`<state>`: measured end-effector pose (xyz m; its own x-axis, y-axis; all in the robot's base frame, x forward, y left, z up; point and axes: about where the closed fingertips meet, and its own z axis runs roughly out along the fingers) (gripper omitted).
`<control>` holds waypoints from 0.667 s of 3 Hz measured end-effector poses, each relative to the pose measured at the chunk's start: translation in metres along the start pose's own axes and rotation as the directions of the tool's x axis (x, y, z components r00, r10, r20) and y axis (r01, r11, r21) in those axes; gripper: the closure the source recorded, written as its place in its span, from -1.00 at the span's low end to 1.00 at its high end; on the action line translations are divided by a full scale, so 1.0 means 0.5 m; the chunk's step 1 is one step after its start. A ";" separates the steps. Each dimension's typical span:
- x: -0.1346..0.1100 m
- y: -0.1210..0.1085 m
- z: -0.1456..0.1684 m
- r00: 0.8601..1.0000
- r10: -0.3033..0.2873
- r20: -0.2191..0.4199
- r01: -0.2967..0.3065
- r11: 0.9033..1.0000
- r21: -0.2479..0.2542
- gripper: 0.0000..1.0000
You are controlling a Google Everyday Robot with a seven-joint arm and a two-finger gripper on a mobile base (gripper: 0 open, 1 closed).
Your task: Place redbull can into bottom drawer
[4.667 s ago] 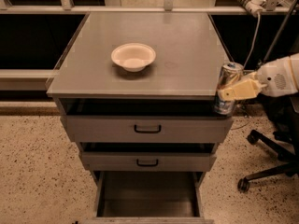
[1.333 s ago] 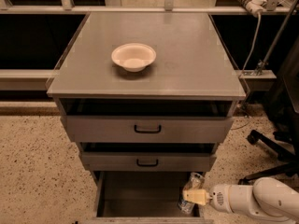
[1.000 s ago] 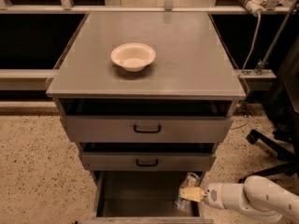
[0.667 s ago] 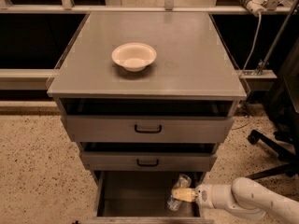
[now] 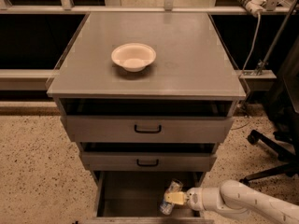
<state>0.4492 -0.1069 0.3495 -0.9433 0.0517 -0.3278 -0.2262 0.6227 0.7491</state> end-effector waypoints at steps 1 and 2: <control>0.013 -0.021 0.023 0.999 -0.044 0.029 0.043 0.998 0.040 1.00; 0.004 -0.079 0.061 0.987 -0.138 0.086 0.129 0.986 0.107 1.00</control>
Offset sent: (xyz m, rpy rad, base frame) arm 0.0412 -0.0131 -0.0827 -0.1940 -0.3051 -0.0575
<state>0.4637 -0.1076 0.3020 -0.8785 0.0325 -0.4767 -0.3185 0.7039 0.6349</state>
